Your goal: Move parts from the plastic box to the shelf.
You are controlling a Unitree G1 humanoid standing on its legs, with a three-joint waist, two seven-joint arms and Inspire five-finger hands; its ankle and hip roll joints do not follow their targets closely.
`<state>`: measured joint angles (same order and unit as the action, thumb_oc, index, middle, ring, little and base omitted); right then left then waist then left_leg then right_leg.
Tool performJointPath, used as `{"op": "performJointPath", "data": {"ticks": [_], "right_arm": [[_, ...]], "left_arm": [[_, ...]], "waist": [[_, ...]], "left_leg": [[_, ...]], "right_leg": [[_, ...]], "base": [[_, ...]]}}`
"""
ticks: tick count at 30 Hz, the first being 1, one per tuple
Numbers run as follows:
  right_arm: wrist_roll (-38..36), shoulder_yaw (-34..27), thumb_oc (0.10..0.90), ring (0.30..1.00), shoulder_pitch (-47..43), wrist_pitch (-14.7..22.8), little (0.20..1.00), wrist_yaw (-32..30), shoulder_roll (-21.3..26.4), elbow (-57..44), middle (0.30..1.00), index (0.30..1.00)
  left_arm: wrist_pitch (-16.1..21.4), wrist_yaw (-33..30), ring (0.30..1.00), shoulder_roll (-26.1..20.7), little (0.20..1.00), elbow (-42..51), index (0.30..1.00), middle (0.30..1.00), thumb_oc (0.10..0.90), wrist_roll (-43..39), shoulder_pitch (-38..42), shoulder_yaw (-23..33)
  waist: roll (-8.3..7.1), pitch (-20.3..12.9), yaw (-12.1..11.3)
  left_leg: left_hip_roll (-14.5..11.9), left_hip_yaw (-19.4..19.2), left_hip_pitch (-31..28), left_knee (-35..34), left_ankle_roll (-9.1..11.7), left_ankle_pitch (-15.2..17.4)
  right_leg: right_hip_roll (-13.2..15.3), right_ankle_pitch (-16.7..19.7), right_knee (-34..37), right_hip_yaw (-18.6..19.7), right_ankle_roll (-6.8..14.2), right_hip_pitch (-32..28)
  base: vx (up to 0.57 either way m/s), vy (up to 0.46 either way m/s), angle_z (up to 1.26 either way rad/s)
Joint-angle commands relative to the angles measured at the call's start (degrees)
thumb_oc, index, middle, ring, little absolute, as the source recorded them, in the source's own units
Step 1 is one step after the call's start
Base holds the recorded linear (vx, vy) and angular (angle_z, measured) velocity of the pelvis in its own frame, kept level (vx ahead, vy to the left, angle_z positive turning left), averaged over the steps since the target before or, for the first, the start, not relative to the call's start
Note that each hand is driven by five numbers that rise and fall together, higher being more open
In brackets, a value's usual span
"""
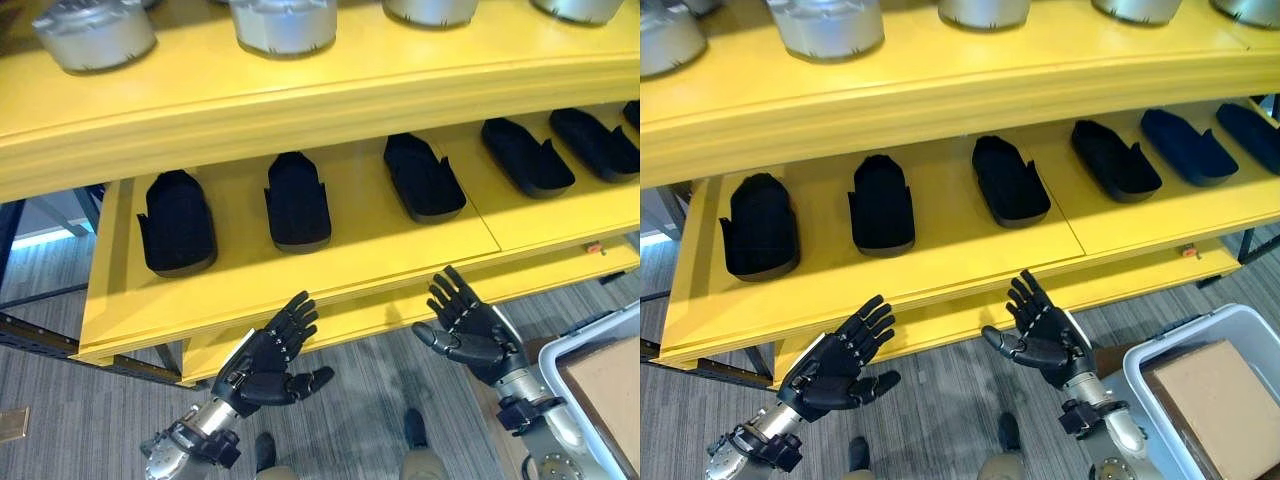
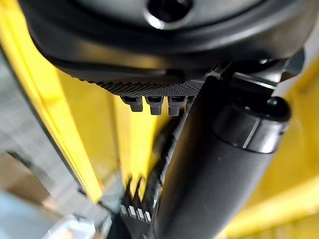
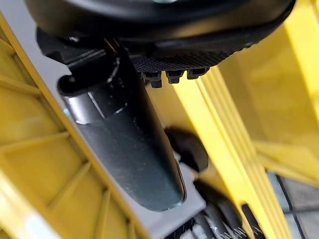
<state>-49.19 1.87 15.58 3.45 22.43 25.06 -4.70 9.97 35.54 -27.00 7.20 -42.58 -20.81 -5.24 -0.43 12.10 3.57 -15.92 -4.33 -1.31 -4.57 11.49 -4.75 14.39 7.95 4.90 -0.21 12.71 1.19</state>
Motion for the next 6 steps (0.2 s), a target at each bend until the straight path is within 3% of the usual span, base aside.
{"op": "performJointPath", "data": {"ticks": [1,3,6], "right_arm": [[-6.78,-3.71,0.9,1.0,-2.53,4.2,1.0,5.62,1.46,-7.36,1.0,1.0],[-6.72,-3.34,0.9,1.0,-2.28,5.22,1.0,6.29,1.78,-8.54,1.0,1.0],[-7.13,-3.16,0.9,1.0,-2.26,5.85,1.0,7.51,1.51,-11.67,1.0,1.0]], "left_arm": [[4.8,4.08,1.0,-3.09,1.0,6.43,1.0,1.0,0.9,-6.16,3.73,4.51],[4.19,4.5,1.0,-3.51,1.0,7.15,1.0,1.0,0.9,-8.65,3.11,5.69],[6.12,2.19,1.0,-3.01,1.0,8.93,1.0,1.0,0.9,-10.36,2.72,6.96]], "waist": [[-1.11,-3.34,-0.14],[-0.91,-3.62,-0.2],[-0.79,-3.91,-0.57]], "left_leg": [[-0.53,-4.56,-0.81,-0.43,-4.46,1.88],[-0.43,-4.6,-1.12,-0.43,-4.45,1.96],[-0.37,-4.68,-1.68,-0.43,-4.52,2.21]], "right_leg": [[2.35,-2.89,-0.21,-8.03,0.49,-2.57],[2.4,-2.89,-0.15,-8.1,0.44,-2.79],[2.42,-3.04,-0.09,-8.7,0.49,-3.35]], "base": [[0.06,0.024,0.0],[0.05,0.021,0.0],[0.05,0.009,0.01]]}}
